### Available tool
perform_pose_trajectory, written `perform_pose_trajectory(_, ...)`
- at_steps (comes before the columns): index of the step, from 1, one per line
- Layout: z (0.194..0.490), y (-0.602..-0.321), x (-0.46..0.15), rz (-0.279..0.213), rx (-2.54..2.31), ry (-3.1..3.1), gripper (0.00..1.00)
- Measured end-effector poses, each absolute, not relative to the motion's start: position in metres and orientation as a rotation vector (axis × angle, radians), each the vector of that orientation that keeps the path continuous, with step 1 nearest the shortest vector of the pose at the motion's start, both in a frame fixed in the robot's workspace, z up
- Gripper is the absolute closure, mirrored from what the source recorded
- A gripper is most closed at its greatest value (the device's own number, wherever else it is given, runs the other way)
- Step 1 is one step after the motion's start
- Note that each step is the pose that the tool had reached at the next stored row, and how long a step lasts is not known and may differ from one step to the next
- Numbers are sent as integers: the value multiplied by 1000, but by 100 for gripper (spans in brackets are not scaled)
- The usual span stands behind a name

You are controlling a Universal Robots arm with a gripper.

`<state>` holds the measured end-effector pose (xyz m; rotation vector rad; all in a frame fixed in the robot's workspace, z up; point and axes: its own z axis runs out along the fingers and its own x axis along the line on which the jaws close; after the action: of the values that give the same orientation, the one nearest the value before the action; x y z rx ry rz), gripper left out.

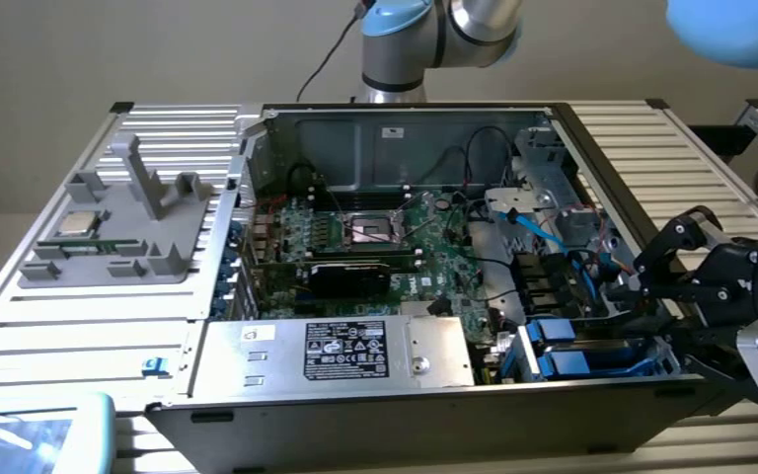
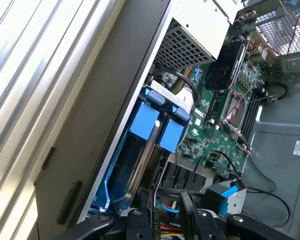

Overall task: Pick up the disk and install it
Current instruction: 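Insert the first disk wire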

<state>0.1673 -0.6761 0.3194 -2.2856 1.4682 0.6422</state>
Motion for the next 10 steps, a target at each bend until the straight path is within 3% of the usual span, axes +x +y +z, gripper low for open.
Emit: perform_pose_trajectory(10,319,-676,170,652,-2291,1431,65)
